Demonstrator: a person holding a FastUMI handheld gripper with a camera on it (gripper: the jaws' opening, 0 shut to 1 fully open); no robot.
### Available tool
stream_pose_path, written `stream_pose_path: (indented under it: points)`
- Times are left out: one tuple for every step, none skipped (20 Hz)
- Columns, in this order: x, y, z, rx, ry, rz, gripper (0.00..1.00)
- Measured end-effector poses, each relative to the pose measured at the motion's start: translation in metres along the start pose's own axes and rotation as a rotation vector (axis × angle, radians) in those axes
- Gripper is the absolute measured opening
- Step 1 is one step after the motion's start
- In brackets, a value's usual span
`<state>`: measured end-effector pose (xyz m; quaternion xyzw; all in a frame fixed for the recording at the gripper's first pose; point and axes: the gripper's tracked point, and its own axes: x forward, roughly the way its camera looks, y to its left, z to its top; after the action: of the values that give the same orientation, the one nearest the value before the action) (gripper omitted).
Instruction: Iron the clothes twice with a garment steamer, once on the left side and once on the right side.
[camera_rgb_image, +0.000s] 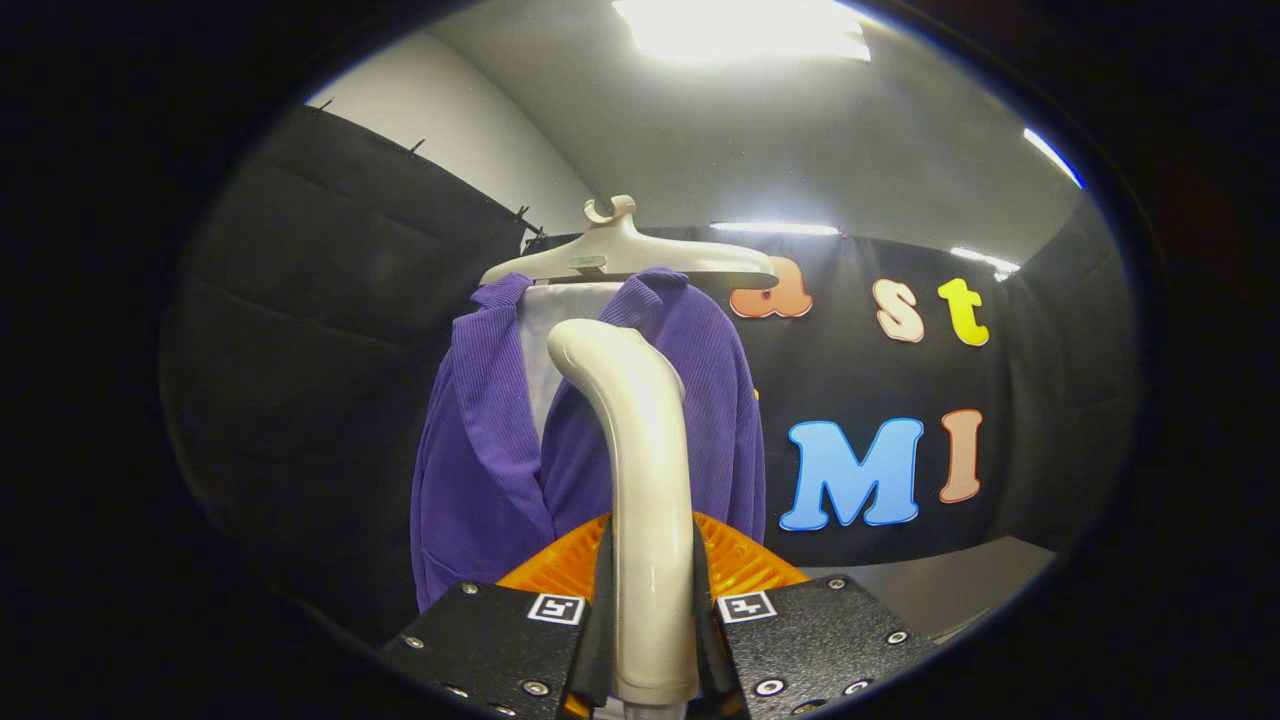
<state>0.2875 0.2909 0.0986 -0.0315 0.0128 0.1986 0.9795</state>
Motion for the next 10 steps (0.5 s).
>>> stream_pose_path:
  points:
    - [-0.003,0.003,-0.007,0.004,0.013,0.006,0.34]
    - [-0.005,0.004,-0.014,0.002,0.021,0.01,0.35]
    - [-0.008,0.004,-0.021,-0.003,0.034,0.013,0.35]
    - [-0.009,0.004,-0.026,-0.006,0.047,0.015,0.35]
    - [-0.014,0.005,-0.035,-0.006,0.062,0.019,0.34]
    - [-0.018,0.006,-0.043,-0.004,0.075,0.022,0.34]
    - [-0.02,0.007,-0.049,-0.002,0.086,0.023,0.34]
    - [-0.023,0.007,-0.055,0.0,0.097,0.023,0.35]
    - [-0.025,0.007,-0.06,0.002,0.107,0.024,0.35]
    - [-0.027,0.006,-0.065,0.002,0.115,0.025,0.35]
